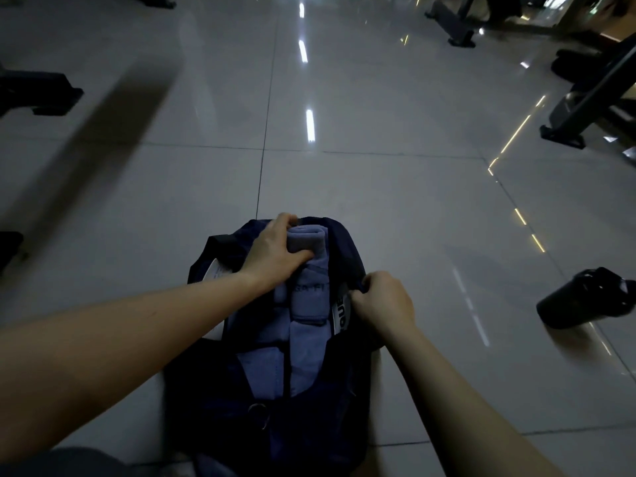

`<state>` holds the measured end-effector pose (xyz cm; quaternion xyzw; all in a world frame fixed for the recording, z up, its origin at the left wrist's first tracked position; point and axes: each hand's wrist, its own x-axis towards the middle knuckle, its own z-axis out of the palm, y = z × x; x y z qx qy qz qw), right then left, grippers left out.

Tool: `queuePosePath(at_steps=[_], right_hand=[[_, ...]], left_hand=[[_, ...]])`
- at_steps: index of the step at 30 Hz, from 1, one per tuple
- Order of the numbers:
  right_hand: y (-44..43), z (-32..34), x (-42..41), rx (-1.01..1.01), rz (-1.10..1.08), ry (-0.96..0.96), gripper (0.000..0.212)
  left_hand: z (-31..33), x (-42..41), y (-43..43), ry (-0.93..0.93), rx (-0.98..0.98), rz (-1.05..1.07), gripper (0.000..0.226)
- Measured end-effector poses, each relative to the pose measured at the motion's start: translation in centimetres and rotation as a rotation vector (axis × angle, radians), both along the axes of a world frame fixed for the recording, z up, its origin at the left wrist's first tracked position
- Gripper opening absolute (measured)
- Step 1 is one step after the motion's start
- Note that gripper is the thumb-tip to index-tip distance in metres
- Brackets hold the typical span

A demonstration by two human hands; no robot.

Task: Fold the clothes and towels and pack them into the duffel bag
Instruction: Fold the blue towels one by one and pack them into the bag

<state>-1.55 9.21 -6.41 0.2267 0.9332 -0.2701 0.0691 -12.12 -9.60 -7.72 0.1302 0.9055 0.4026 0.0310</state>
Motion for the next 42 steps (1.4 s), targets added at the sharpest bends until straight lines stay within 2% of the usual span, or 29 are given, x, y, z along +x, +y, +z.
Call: queuePosePath(at_steps=[2,4,6,9,11,13,15,16,18,21,25,29,36,42], right_hand=[[0.1,0.2,-0.1,0.028,0.002,-0.009,0.02],[0.3,0.5,-0.7,0.079,0.006,-0.011,0.021],[0.4,1.0,-1.8,0.114,0.013,0.035,0.033],[-0.1,1.8,-4.2,0.1,0.169,0.047,0.044],[-0.3,2.3,-6.0,-0.097,0.214,-0.017,0.04],[-0.1,2.6,-7.8,-0.293,0.167,-0.061,0.041],[0.2,2.3,-9.7,-0.196,0.187,-0.055,0.057],[0.2,2.2,-10.4,-0.092,0.208,-0.039,0.057],[0.0,1.5,-11.7,0.054,0.236,0.008,0.048],[-0.1,0.6,-13.3,0.111,0.257,0.002,0.033],[0.4,-0.1,-14.5,0.008,0.228,0.003,0.015],[2.4,-0.7,-15.0,-0.19,0.127,0.08,0.018],[3.9,-2.2,-13.9,-0.008,0.155,0.139,0.017],[3.5,-1.9,-14.1,-0.15,-0.039,0.277,0.021]], left_hand=[[0.2,0.6,-0.3,0.301,-0.131,-0.029,0.068],[0.6,1.4,-0.5,0.56,-0.277,-0.114,0.064],[0.1,2.1,-0.6,0.629,-0.354,-0.185,0.058],[-1.5,2.7,-0.7,0.516,-0.464,-0.289,0.067],[-2.3,2.9,-0.8,0.423,-0.508,-0.316,0.075],[-2.5,3.1,-0.6,0.374,-0.516,-0.297,0.083],[-2.7,3.2,-0.2,0.411,-0.562,-0.292,0.09],[-2.7,3.3,0.0,0.436,-0.592,-0.291,0.094],[-2.9,3.3,0.2,0.459,-0.606,-0.268,0.103],[-3.3,3.1,0.2,0.429,-0.58,-0.239,0.111],[-4.3,2.6,0.2,0.366,-0.572,-0.294,0.106],[-4.8,1.3,1.1,0.313,-0.556,-0.431,0.101],[-5.2,-0.1,1.4,0.16,-0.507,-0.503,0.099],[-6.0,-0.5,1.3,0.039,-0.542,-0.603,0.09]])
